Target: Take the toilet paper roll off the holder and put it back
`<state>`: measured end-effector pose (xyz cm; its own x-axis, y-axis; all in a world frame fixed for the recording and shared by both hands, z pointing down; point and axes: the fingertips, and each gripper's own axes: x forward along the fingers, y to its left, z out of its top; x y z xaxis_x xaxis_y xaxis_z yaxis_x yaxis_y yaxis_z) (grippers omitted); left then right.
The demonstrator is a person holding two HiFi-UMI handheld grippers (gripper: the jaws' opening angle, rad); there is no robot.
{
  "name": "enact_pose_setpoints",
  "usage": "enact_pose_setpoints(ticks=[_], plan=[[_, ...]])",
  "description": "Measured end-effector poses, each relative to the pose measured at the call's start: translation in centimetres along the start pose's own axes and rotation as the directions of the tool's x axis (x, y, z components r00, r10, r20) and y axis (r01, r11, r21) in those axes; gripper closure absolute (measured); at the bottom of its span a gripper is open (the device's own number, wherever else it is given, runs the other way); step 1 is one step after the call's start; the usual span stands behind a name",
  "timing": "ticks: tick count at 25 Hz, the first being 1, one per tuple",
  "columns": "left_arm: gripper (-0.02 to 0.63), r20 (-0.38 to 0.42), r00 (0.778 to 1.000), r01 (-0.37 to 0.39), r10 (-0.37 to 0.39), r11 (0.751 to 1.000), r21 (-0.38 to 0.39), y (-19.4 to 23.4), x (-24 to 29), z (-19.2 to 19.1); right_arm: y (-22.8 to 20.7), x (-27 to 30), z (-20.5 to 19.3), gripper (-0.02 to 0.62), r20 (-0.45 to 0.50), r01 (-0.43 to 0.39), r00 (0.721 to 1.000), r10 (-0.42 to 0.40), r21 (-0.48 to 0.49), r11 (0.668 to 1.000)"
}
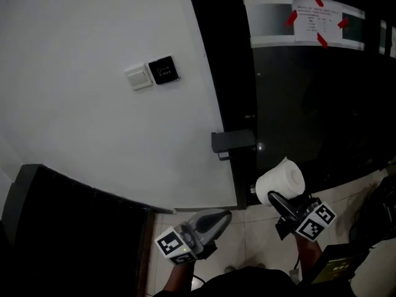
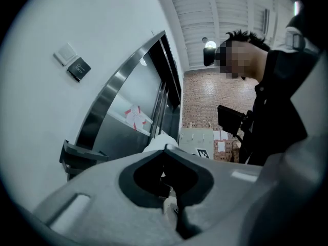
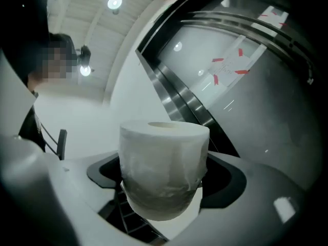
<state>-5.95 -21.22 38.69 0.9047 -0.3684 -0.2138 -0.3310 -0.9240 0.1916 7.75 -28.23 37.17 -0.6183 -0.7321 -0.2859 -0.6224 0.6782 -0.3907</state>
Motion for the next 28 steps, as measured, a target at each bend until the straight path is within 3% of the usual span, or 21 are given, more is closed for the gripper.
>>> enact_pose_setpoints(ticks=[2, 9, 28], plan=[[0.606, -0.001, 1.0, 0.02, -0.02, 1.0, 0.001, -0.4, 0.8, -0.1, -0.2, -1.5, 0.0, 0.155, 0.017, 0.004, 1.0, -0.005, 0.034, 0.999], [0.606, -0.007, 0.999, 0.045, -0.045, 0.999, 0.011, -1.6, 1.9, -0.7, 0.9, -2.0, -0.5, 0.155, -0.011, -0.016, 1.0, 0.016, 0.016, 1.0], [0.606, -0.027, 1.0, 0.012, -0.011, 0.999, 0.037, -2.6, 1.1, -0.1, 1.4, -2.5, -2.2, 0.155, -0.035, -0.018, 0.999, 0.021, 0.069, 0.997]])
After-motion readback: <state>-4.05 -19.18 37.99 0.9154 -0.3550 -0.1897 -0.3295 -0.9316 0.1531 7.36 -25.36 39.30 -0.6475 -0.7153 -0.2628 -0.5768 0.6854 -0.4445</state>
